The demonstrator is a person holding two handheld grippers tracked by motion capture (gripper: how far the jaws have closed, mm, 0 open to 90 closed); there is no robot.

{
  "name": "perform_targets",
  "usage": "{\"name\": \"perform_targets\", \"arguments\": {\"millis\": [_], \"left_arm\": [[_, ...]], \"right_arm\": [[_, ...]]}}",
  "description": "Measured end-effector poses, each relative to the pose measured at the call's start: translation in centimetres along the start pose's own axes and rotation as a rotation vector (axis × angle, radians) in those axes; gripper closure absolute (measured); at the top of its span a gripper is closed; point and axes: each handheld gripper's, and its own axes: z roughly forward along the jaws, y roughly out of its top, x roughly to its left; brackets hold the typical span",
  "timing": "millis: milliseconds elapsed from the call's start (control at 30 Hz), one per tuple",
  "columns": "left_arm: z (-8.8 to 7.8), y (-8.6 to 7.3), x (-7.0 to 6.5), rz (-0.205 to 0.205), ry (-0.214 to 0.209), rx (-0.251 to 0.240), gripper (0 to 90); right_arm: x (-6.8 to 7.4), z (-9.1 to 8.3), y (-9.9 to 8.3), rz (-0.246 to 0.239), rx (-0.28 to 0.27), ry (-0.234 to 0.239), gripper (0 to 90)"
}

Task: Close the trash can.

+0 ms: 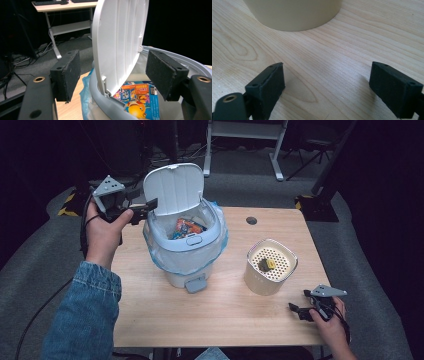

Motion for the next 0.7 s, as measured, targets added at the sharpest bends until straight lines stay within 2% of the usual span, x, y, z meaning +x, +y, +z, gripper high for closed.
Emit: {"name": "perform_targets", "arguments": {"millis": [100, 233, 400, 500, 700], "left_arm": [[0.3, 0.1, 0.1, -0.007, -0.022, -0.01, 29.6], [0.3, 0.4, -0.1, 0.005, -0.073, -0.026, 33.0], [-0.1, 0.7, -0.6, 0.02, -0.074, -0.007, 33.5], [-0.5, 0.7, -1.0, 0.022, -0.098, 0.001, 34.2], [-1.4, 0.2, -2.5, 0.067, -0.151, 0.024, 30.1]], "right_arm": [[0.0, 0.0, 0.0, 0.0, 0.0, 0.0, 13.0], [0.0, 0.0, 0.0, 0.0, 0.0, 0.0, 13.0], [0.0, 0.0, 0.0, 0.0, 0.0, 0.0, 13.0], [0.0, 0.0, 0.0, 0.0, 0.0, 0.0, 13.0], [0.0, 0.0, 0.0, -0.001, 0.001, 0.0, 13.0]]}}
